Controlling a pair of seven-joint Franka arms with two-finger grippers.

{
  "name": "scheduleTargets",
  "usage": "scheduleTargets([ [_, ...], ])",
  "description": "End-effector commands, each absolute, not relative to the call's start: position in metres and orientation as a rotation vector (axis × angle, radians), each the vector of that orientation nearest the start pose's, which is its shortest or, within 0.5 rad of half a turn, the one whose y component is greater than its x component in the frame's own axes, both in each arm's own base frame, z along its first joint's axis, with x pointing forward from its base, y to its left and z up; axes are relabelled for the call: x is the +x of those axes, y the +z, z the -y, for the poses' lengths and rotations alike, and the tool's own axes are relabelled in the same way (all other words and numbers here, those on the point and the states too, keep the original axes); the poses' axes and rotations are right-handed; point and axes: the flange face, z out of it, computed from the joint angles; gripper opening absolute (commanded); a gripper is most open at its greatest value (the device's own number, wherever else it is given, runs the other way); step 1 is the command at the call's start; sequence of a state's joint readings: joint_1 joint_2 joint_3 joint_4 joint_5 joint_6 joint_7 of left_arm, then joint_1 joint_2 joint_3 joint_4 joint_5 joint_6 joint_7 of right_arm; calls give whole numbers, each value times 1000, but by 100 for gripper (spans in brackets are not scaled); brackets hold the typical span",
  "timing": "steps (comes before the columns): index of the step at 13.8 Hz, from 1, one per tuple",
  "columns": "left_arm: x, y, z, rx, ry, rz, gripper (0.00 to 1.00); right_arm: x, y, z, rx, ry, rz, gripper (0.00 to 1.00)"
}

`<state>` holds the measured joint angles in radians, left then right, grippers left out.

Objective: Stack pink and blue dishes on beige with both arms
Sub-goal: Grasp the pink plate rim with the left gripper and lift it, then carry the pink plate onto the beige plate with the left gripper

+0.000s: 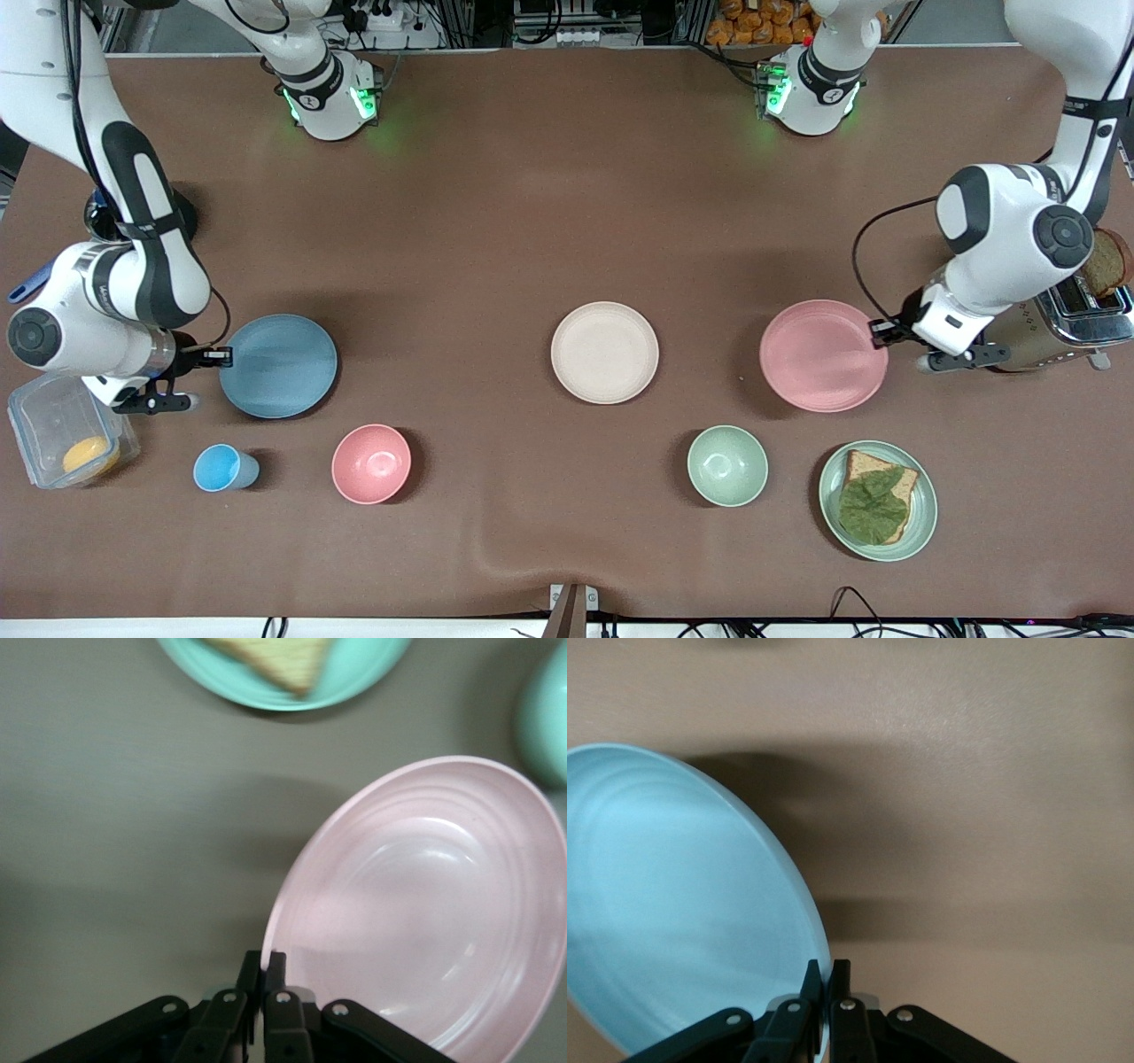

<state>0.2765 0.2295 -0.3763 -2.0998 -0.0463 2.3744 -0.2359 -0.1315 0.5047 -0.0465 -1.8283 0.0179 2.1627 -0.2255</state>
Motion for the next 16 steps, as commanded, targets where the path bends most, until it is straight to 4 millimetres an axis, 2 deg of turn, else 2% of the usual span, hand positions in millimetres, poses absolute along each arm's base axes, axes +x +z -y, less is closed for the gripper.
scheduleTargets([
  [1, 575, 327, 128, -3294, 18, 455, 0, 614, 272, 106, -3095, 248, 108, 0],
  [5, 562, 313, 227, -3296, 116, 620, 0, 616, 295, 100, -3055, 306, 105, 0],
  [8, 559, 297, 284, -3288, 179, 736, 0, 616, 305, 79, -2941, 341, 43, 0],
  [9, 552, 290, 305, -3293, 191, 741, 0, 618, 305, 66, -2915, 340, 40, 0],
  [11, 548, 275, 319, -3304, 167, 755, 0, 621, 301, 36, -2870, 343, 9, 0],
  [13, 539, 263, 335, -3297, 157, 696, 0, 623, 299, 2, -2817, 348, -50, 0],
  [15, 534, 253, 341, -3277, 139, 660, 0, 623, 298, -28, -2751, 366, -139, 0],
  [16, 533, 248, 342, -3269, 139, 655, 0, 624, 298, -35, -2728, 367, -166, 0],
])
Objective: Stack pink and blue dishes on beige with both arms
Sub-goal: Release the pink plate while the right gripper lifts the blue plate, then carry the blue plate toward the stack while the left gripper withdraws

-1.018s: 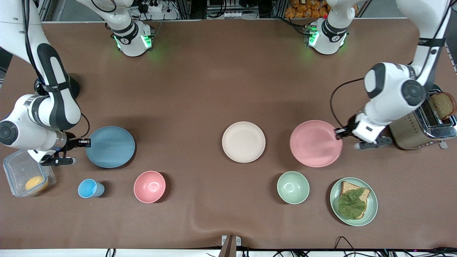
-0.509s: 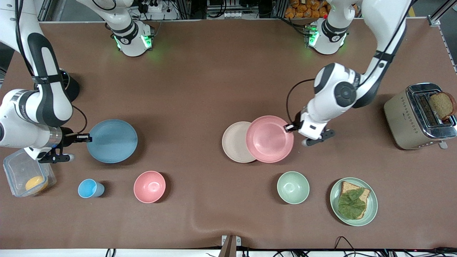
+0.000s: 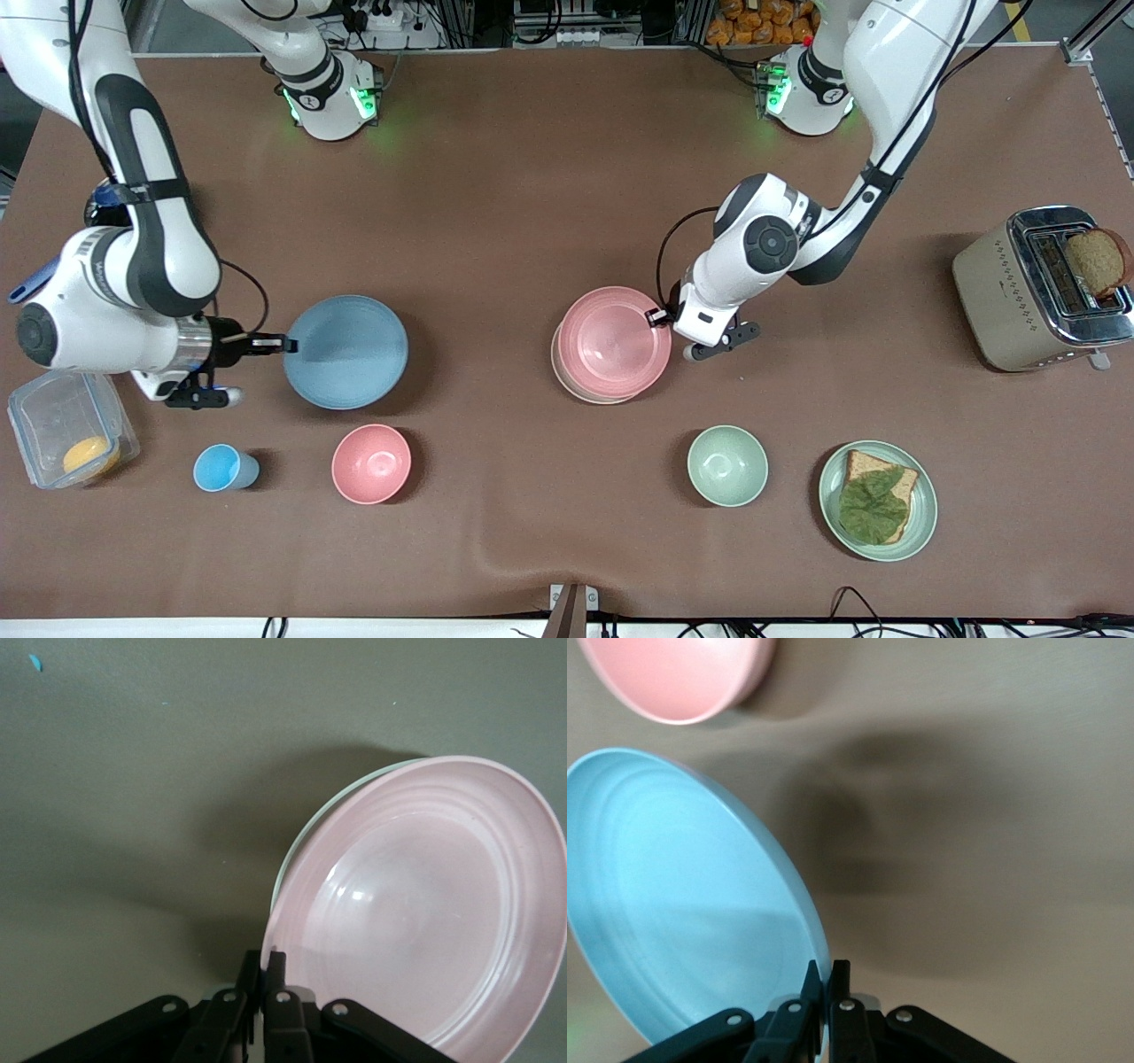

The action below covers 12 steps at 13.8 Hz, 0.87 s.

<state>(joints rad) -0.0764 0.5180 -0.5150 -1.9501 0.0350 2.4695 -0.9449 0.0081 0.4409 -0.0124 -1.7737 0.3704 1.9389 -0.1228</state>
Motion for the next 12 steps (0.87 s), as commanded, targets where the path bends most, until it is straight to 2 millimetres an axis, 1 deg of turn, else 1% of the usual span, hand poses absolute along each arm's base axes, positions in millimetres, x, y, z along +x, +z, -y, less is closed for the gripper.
scheduleTargets([
  [1, 531, 246, 348, -3272, 136, 640, 0, 624, 296, -47, -2694, 372, -175, 0],
  [2, 532, 242, 350, -3278, 139, 640, 0, 623, 294, -61, -2668, 376, -178, 0],
  [3, 532, 238, 352, -3283, 139, 639, 0, 624, 288, -68, -2665, 388, -218, 0],
  [4, 530, 236, 355, -3287, 130, 625, 0, 624, 285, -71, -2657, 401, -236, 0],
  [7, 531, 236, 357, -3291, 122, 615, 0, 623, 280, -86, -2556, 419, -316, 0],
  [8, 534, 236, 357, -3295, 121, 623, 0, 623, 278, -92, -2541, 433, -343, 0],
  [9, 538, 237, 357, -3297, 116, 632, 15, 623, 277, -98, -2530, 443, -374, 0],
  [10, 542, 241, 356, -3303, 102, 641, 64, 622, 277, -110, -2523, 452, -385, 0],
  [11, 546, 246, 354, -3307, 86, 642, 100, 622, 277, -119, -2513, 446, -423, 0],
  [12, 552, 253, 351, -3310, 60, 652, 100, 622, 276, -129, -2503, 448, -449, 0],
])
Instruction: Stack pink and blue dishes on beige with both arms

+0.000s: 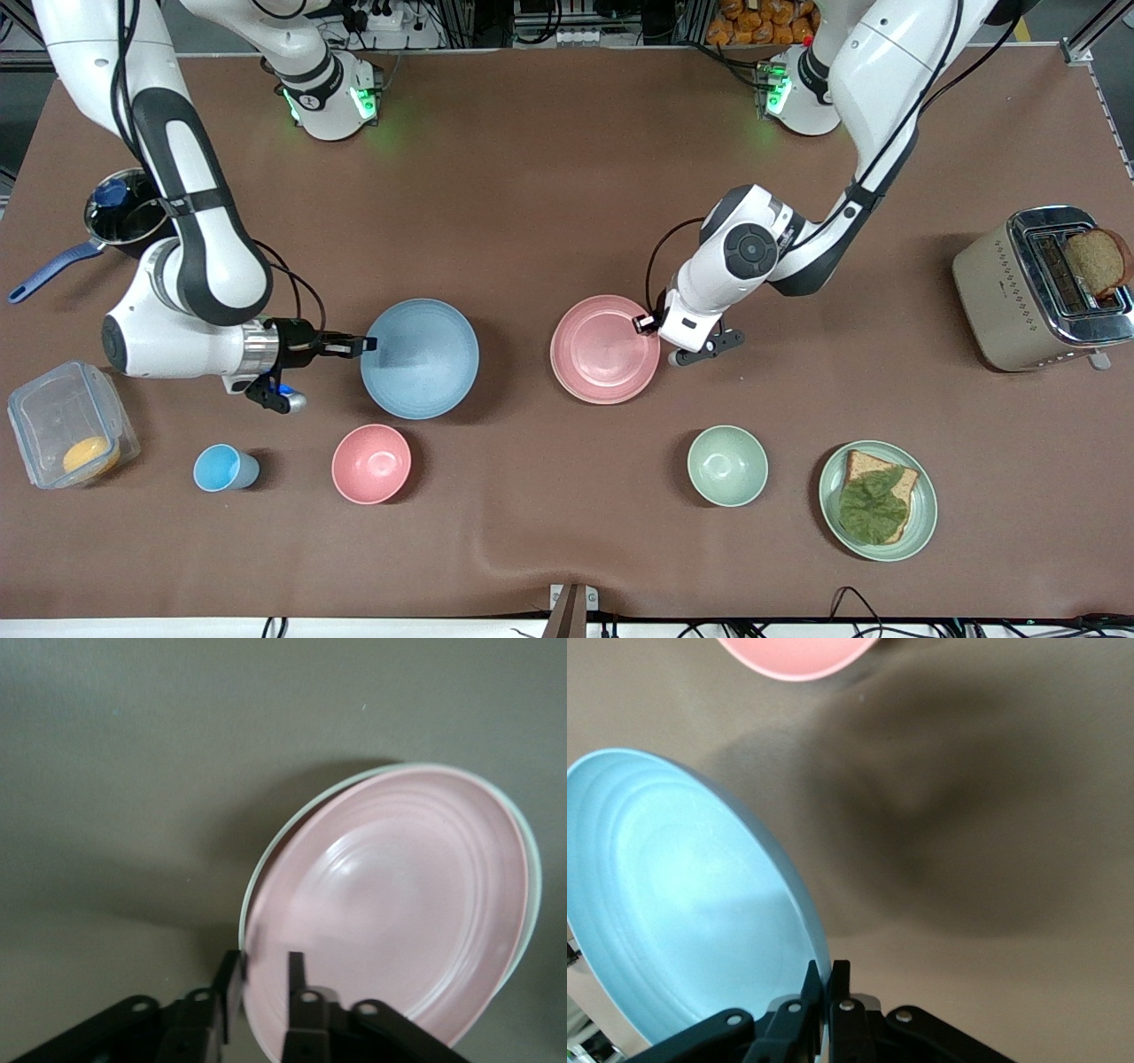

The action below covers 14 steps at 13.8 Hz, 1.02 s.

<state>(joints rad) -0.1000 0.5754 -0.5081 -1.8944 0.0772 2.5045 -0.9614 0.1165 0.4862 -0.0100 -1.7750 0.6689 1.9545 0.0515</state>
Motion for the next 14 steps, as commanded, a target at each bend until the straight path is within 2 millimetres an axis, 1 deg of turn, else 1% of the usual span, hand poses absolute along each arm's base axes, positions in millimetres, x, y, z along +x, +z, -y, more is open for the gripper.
scheduleTargets([
  [1, 561, 264, 348, -3315, 26, 662, 100, 620, 275, -143, -2500, 457, -457, 0],
  [2, 566, 283, 345, -3319, -30, 647, 100, 618, 272, -155, -2497, 465, -480, 0],
  [3, 577, 304, 328, -3302, -135, 613, 100, 616, 270, -170, -2489, 461, -494, 0],
  [4, 583, 331, 316, -3277, -236, 567, 100, 613, 269, -190, -2503, 451, -485, 0],
  [5, 589, 359, 299, -3245, -324, 532, 100, 607, 263, -215, -2520, 449, -482, 0],
  [6, 591, 389, 287, -3218, -416, 505, 100, 603, 258, -239, -2537, 429, -506, 0],
  [7, 592, 413, 270, -3173, -453, 502, 100, 597, 252, -262, -2553, 410, -528, 0],
  [8, 598, 436, 242, -3125, -466, 499, 100, 590, 245, -285, -2567, 392, -556, 0],
  [9, 595, 459, 228, -3090, -466, 430, 100, 585, 242, -300, -2573, 376, -586, 0],
  [10, 589, 482, 219, -3062, -470, 369, 100, 580, 239, -315, -2577, 370, -601, 0],
  [12, 590, 521, 171, -3018, -439, 353, 100, 571, 238, -344, -2578, 350, -632, 0],
  [13, 583, 546, 168, -3039, -433, 296, 100, 566, 237, -358, -2580, 344, -642, 0],
  [14, 584, 556, 142, -3058, -391, 288, 100, 563, 237, -370, -2577, 339, -660, 0],
])
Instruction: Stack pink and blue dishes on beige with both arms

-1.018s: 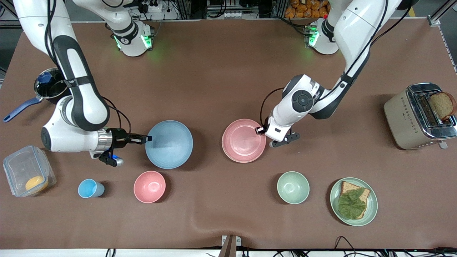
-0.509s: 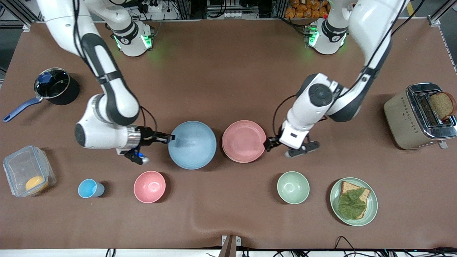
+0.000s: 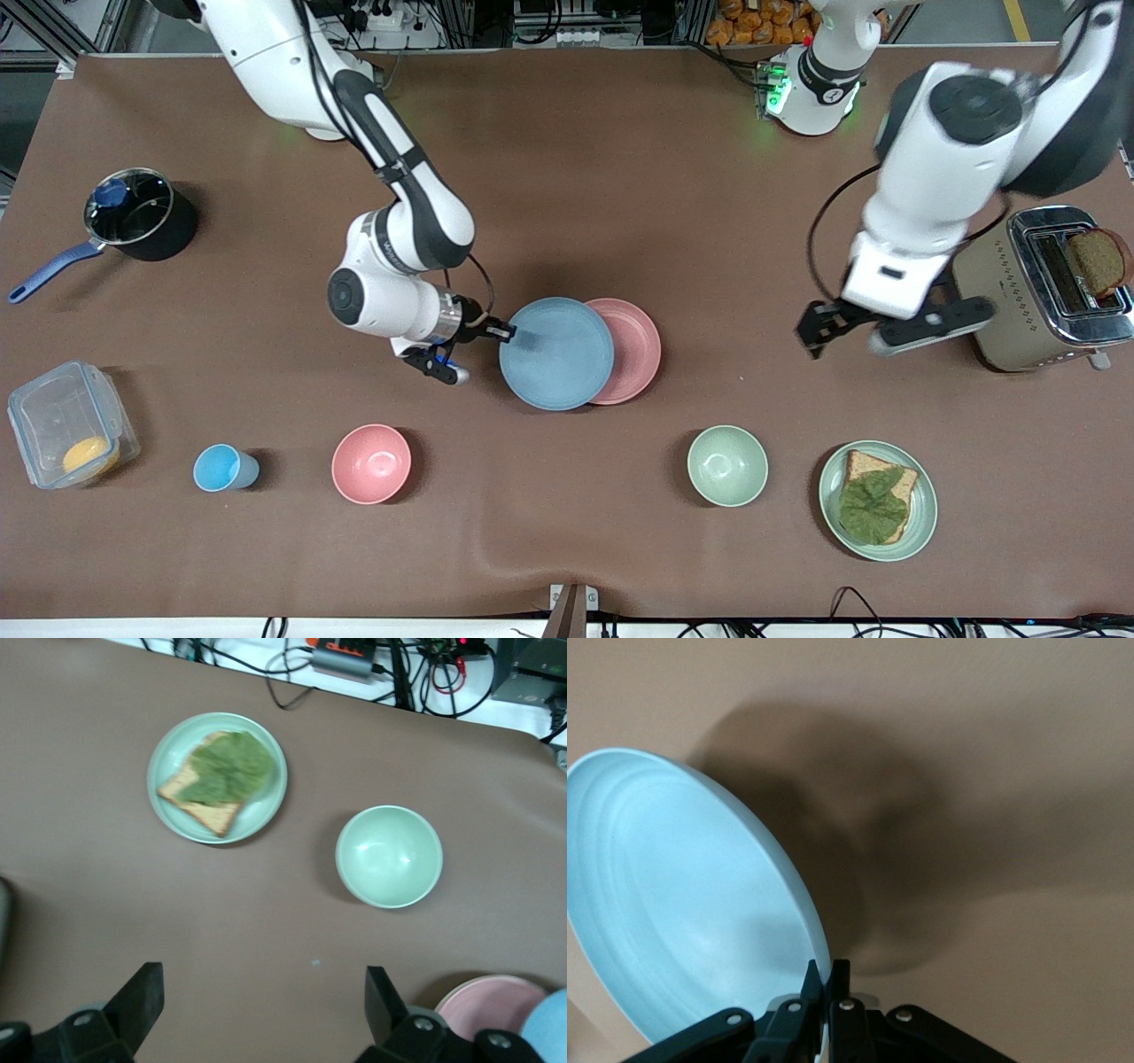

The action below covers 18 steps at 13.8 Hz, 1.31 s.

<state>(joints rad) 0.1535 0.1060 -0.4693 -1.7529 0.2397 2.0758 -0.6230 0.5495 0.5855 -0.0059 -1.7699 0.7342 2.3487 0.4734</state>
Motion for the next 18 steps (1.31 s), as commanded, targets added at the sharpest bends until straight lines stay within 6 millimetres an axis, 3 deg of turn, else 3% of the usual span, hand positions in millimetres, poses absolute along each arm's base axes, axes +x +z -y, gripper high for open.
scheduleTargets([
  [1, 579, 574, 120, -3065, -363, 267, 100, 561, 234, -382, -2574, 344, -679, 0],
  [4, 568, 630, 85, -3075, -210, 185, 100, 558, 233, -417, -2555, 330, -725, 0],
  [5, 565, 639, 77, -3073, -173, 183, 100, 555, 231, -425, -2556, 322, -726, 0],
  [11, 555, 638, 50, -3108, -34, 211, 100, 547, 222, -432, -2564, 310, -728, 0],
  [12, 552, 638, 49, -3126, -7, 221, 100, 544, 221, -435, -2568, 314, -724, 33],
  [13, 546, 643, 48, -3142, 0, 224, 100, 543, 221, -436, -2568, 316, -729, 90],
  [14, 545, 644, 48, -3142, 7, 221, 100, 538, 222, -440, -2569, 321, -741, 100],
  [16, 543, 643, 47, -3140, 23, 207, 100, 541, 232, -435, -2566, 314, -756, 100],
  [18, 544, 644, 46, -3144, 21, 156, 100, 549, 253, -404, -2570, 282, -782, 100],
])
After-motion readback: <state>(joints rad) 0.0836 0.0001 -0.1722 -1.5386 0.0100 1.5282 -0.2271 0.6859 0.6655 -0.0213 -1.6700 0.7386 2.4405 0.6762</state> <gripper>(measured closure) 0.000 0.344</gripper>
